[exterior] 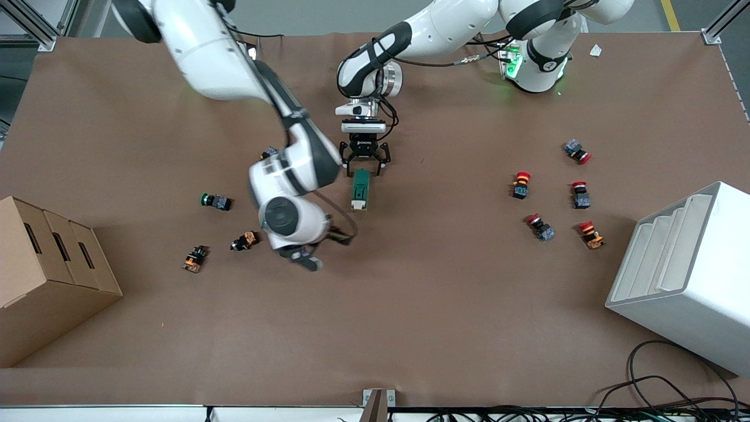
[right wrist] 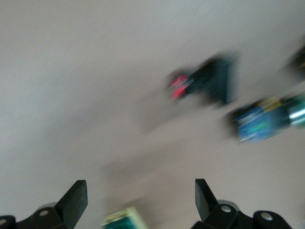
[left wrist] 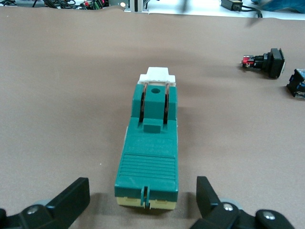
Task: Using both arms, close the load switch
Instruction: 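Retract the right gripper while the left gripper presses the handle down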
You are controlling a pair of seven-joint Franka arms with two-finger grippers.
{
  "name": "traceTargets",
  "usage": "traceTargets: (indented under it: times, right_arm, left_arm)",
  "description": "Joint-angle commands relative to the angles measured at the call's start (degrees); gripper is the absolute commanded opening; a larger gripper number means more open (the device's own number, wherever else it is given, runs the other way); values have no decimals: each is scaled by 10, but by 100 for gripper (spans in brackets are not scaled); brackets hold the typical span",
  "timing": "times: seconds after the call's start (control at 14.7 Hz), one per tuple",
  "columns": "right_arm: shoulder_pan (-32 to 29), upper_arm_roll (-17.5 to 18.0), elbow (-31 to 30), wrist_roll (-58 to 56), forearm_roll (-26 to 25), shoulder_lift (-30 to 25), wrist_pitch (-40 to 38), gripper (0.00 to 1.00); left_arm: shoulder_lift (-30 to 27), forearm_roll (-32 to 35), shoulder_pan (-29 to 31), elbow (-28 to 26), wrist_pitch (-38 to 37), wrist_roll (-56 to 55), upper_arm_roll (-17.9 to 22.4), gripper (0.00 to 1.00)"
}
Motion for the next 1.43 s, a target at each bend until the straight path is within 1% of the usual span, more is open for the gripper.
traceTargets:
  times: [0.0, 0.27, 0.41, 0.48, 0.54, 0.68, 0.75, 0.82, 1.02, 1.29, 1.36]
  right_arm:
    - [-35, -14, -25, -86, -66, -61, -49, 100]
    - [-163, -18, -27, -312, -77, -138, -140, 100]
    - [-221, -18, -27, -414, -110, -177, -177, 100]
    - [-246, -19, -27, -477, -115, -194, -192, 100]
    - [-273, -18, -26, -514, -115, -209, -213, 100]
    - [-308, -18, -19, -522, -112, -220, -220, 100]
    - [-324, -14, -3, -523, -112, -215, -226, 100]
    - [-324, -15, 18, -525, -112, -215, -238, 100]
    - [-325, -16, 32, -525, -116, -215, -255, 100]
    - [-318, -15, 29, -518, -113, -220, -265, 100]
    - [-321, -15, 28, -520, -113, -224, -287, 100]
  left_arm:
    - [14, 12, -1, 10, 3, -3, 5, 100]
    - [13, 12, -1, 11, 3, -3, 5, 100]
    - [13, 12, -1, 11, 2, -3, 5, 100]
    - [13, 12, 0, 11, 2, -3, 5, 100]
    - [13, 11, 0, 11, 2, -3, 5, 100]
    - [11, 9, 0, 10, 2, -2, 5, 100]
    - [11, 9, 1, 10, 1, -2, 5, 100]
    - [11, 9, 1, 11, 1, -1, 5, 100]
    - [8, 7, 1, 11, 1, 0, 5, 100]
    - [6, 7, 2, 11, -1, 5, 5, 100]
    - [2, 5, 4, 10, -2, 16, 4, 100]
